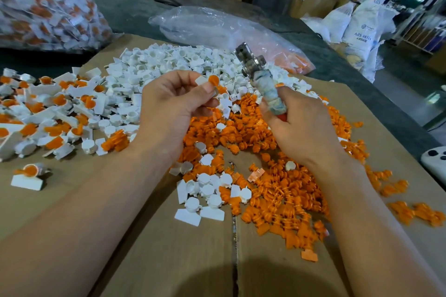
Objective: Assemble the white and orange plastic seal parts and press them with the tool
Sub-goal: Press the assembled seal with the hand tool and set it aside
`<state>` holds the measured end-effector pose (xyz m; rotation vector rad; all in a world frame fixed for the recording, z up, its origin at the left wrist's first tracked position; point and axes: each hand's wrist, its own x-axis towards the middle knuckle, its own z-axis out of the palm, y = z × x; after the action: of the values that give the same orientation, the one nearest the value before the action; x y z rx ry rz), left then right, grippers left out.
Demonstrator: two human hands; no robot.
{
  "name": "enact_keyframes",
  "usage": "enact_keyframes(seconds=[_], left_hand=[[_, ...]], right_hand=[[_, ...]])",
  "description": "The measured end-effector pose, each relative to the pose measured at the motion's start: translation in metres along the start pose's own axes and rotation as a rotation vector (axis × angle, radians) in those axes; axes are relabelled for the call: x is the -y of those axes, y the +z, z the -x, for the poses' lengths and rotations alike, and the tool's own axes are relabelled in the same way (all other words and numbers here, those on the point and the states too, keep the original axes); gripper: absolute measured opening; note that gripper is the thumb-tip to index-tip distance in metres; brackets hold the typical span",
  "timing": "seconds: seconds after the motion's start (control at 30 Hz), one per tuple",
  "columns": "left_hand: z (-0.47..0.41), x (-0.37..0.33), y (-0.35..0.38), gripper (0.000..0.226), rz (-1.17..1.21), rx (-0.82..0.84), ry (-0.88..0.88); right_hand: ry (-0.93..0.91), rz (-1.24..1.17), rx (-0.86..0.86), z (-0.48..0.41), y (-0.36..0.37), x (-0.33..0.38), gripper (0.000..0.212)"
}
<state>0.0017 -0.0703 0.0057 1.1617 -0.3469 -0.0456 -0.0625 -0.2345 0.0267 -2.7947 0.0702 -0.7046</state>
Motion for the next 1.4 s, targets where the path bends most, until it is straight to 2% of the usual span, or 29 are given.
enact_keyframes(seconds=[0.17, 0.33, 0.47, 0.63, 0.83, 0.9, 1.03, 1.3, 1.4], left_hand=[[0.000, 0.000, 0.001, 0.015, 0.003, -0.002, 0.030], [0.000, 0.000, 0.002, 0.015, -0.006, -0.011, 0.052], [0.000, 0.000, 0.002, 0.015, -0.015, -0.015, 0.070], [0.000, 0.000, 0.002, 0.017, -0.008, -0.016, 0.073], [0.000, 0.000, 0.002, 0.017, -0.007, -0.001, 0.069], [0.000, 0.000, 0.002, 0.017, -0.002, 0.003, 0.069], [0.001, -0.001, 0.001, 0.017, -0.008, 0.007, 0.068], [0.001, -0.002, 0.000, 0.016, 0.004, 0.016, 0.057], [0.002, -0.002, 0.000, 0.015, 0.013, 0.007, 0.052]], right_hand=[[-0.029, -0.006, 0.117, 0.001, 0.004, 0.002, 0.008], [-0.050, -0.009, 0.153, 0.002, 0.006, 0.005, 0.024], [-0.065, -0.037, 0.190, 0.002, 0.007, 0.006, 0.011], [-0.065, -0.055, 0.190, 0.003, 0.007, 0.007, 0.012], [-0.095, 0.012, 0.171, 0.004, 0.004, 0.010, 0.033], [-0.103, 0.026, 0.160, 0.004, 0.004, 0.011, 0.031], [-0.081, -0.003, 0.187, 0.005, 0.004, 0.010, 0.015], [-0.051, -0.133, 0.231, 0.006, 0.004, 0.012, 0.013], [-0.050, -0.143, 0.241, 0.006, 0.006, 0.013, 0.020]])
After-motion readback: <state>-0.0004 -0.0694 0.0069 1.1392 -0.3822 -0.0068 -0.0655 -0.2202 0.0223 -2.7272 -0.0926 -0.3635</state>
